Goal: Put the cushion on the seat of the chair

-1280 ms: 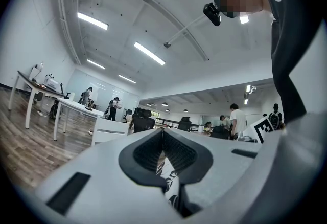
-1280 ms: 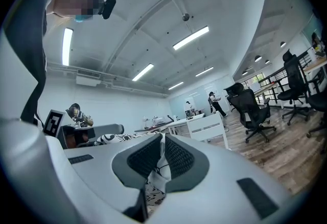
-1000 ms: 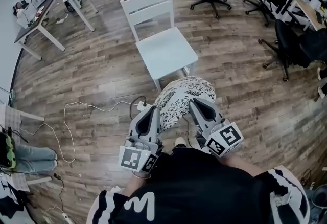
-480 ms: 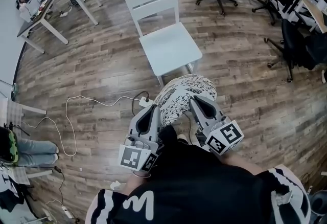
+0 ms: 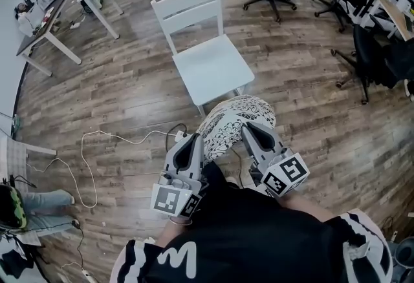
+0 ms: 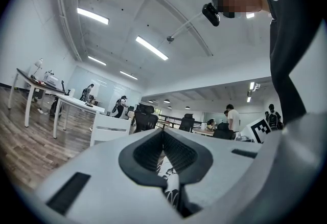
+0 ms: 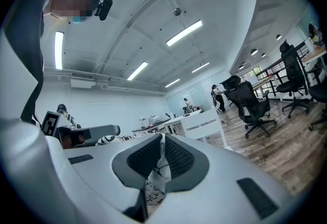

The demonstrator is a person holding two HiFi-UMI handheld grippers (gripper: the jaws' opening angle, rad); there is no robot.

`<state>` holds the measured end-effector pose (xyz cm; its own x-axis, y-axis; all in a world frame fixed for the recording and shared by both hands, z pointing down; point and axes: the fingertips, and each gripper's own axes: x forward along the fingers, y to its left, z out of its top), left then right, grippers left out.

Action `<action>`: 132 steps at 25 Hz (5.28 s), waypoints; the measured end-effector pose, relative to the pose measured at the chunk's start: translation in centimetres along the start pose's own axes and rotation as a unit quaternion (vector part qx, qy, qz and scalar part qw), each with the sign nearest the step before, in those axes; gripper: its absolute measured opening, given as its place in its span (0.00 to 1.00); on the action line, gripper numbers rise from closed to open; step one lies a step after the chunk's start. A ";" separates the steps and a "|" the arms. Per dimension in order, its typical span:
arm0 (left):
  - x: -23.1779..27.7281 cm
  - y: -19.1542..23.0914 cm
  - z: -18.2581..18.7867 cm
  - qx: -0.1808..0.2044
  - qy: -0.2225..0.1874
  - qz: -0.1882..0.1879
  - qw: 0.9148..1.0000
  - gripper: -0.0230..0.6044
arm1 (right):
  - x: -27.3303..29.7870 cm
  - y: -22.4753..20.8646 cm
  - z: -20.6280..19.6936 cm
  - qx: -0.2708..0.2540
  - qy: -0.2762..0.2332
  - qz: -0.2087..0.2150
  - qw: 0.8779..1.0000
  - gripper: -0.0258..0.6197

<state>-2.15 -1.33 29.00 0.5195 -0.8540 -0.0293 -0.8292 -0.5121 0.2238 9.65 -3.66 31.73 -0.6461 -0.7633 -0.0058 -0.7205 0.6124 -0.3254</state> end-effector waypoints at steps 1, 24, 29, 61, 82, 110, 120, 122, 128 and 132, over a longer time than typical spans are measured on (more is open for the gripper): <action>0.3 0.3 0.0 -0.003 0.001 -0.001 1.000 0.05 | 0.4 -0.2 0.0 0.000 0.001 -0.001 1.000 0.09; 11.1 12.0 2.2 -0.013 0.026 -0.028 0.999 0.05 | 13.8 -6.4 0.6 0.018 0.009 -0.047 0.999 0.09; 12.8 15.0 2.5 -0.012 0.031 -0.036 0.999 0.05 | 16.9 -7.4 0.6 0.022 0.008 -0.057 0.998 0.09; 16.6 17.9 0.3 -0.030 0.053 -0.005 0.998 0.05 | 20.2 -12.7 -3.6 0.031 0.077 -0.062 0.995 0.09; 16.0 20.5 -4.1 -0.057 0.091 0.051 0.993 0.05 | 22.9 -17.5 -11.5 0.018 0.159 -0.060 0.985 0.09; 12.8 23.6 -11.1 -0.089 0.118 0.095 0.984 0.05 | 23.9 -22.1 -24.7 -0.041 0.262 -0.058 0.963 0.09; 12.5 24.9 -12.3 -0.099 0.127 0.104 0.981 0.05 | 26.0 -23.7 -27.4 -0.059 0.282 -0.054 0.956 0.09; 12.3 25.0 -12.6 -0.102 0.131 0.105 0.981 0.05 | 26.3 -23.9 -27.9 -0.063 0.286 -0.053 0.955 0.09; 12.4 24.7 -13.6 -0.106 0.137 0.104 0.979 0.05 | 26.7 -24.9 -29.8 -0.065 0.301 -0.053 0.950 0.09; 13.1 24.5 -13.9 -0.109 0.136 0.097 0.980 0.05 | 26.9 -25.3 -30.8 -0.073 0.309 -0.047 0.947 0.09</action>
<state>-12.73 -23.79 47.67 0.4161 -0.8623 0.2887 -0.8700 -0.2851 0.4023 2.70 -33.35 68.88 -0.5688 -0.5765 0.5867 -0.7803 0.6037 -0.1633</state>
